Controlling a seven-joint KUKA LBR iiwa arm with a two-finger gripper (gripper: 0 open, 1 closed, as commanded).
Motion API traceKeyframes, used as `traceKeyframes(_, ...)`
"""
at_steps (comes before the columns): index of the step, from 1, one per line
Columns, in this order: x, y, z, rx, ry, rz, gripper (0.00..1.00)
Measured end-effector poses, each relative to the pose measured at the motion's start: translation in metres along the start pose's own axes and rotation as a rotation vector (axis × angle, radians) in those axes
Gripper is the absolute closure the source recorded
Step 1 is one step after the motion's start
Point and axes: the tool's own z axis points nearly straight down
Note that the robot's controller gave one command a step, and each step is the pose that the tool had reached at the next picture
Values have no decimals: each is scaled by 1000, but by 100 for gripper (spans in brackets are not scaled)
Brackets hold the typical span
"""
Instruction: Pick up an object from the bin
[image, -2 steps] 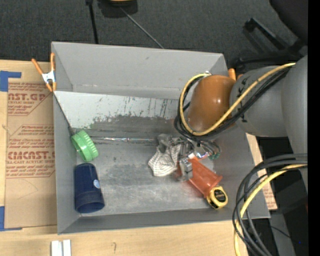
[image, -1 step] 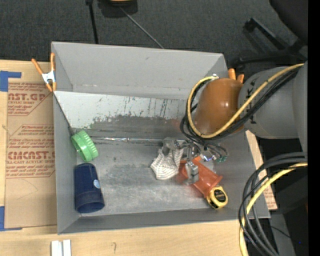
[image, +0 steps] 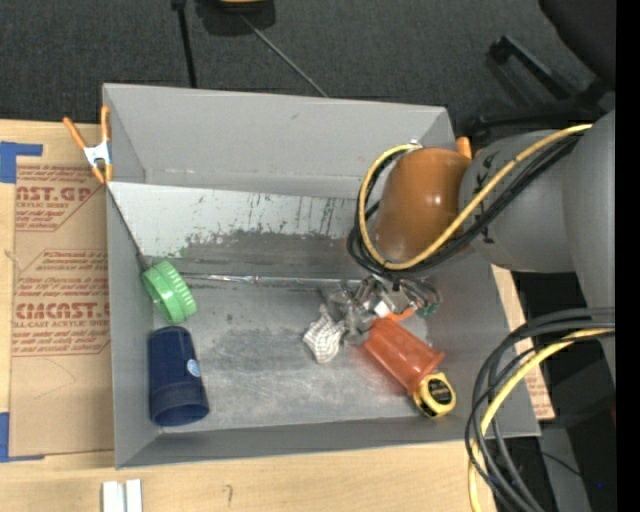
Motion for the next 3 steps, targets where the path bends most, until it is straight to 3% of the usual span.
traceKeyframes(3,0,0,-3,-1,5,0,100)
